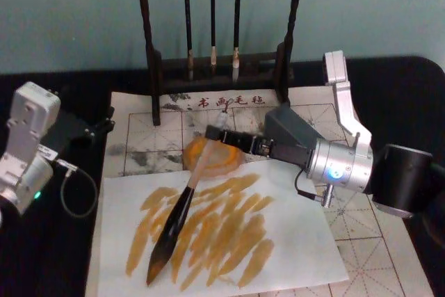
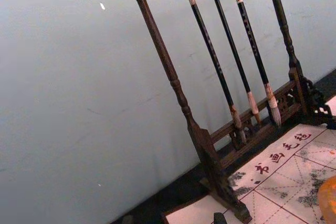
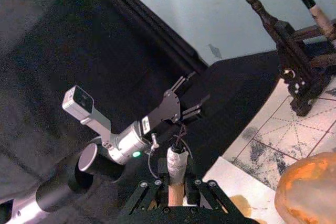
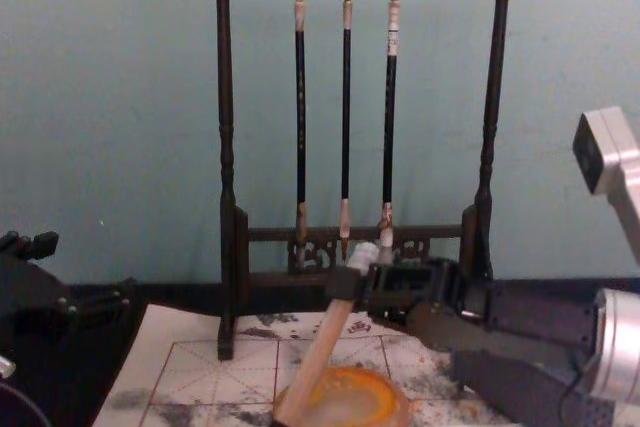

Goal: Pick up the brush from the inkstone, write on the paper, then place the brush back to its original position.

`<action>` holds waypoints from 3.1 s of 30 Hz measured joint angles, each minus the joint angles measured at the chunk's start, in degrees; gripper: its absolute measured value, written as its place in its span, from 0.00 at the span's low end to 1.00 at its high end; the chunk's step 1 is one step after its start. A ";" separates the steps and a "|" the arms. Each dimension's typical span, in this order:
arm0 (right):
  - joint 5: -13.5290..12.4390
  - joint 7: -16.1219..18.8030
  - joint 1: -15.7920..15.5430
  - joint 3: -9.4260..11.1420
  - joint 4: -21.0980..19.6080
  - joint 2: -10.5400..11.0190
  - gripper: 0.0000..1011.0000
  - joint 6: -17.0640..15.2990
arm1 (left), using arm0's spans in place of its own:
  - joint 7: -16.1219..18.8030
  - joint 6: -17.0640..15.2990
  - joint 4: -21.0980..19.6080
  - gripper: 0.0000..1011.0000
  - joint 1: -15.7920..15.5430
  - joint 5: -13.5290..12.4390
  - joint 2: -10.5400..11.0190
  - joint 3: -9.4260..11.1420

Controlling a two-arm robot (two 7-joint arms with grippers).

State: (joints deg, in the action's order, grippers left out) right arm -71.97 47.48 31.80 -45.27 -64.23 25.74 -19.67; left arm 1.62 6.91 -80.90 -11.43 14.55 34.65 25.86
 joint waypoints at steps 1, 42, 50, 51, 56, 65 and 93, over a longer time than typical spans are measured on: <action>0.17 0.07 0.00 -0.06 0.01 -0.01 0.19 0.06 | 0.00 0.00 0.00 0.99 0.00 0.00 0.00 0.00; 4.12 1.25 -0.22 0.89 1.83 -0.96 0.20 2.02 | 0.00 0.00 0.00 0.99 0.00 0.00 0.00 0.00; 4.15 1.07 0.02 1.66 2.90 -1.11 0.19 1.97 | 0.00 0.00 0.00 0.99 0.00 0.00 0.00 0.00; 4.15 1.03 0.03 1.74 2.97 -1.12 0.19 1.97 | 0.00 0.00 0.00 0.99 0.00 0.00 0.00 0.00; 4.15 0.63 0.09 2.44 3.27 -1.08 0.19 1.98 | 0.00 0.00 0.00 0.99 0.00 0.00 0.00 0.00; 4.11 -0.24 0.00 3.50 3.37 -0.89 0.19 2.32 | 0.00 0.00 0.00 0.99 0.00 0.00 0.00 0.00; 0.86 -1.95 -1.36 6.06 -0.60 0.63 0.19 2.85 | 0.00 0.00 0.00 0.99 0.00 0.00 0.00 0.00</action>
State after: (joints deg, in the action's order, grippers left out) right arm -71.12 45.53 30.45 -39.21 -64.84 26.37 -16.82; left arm 1.62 6.91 -80.90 -11.43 14.55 34.65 25.86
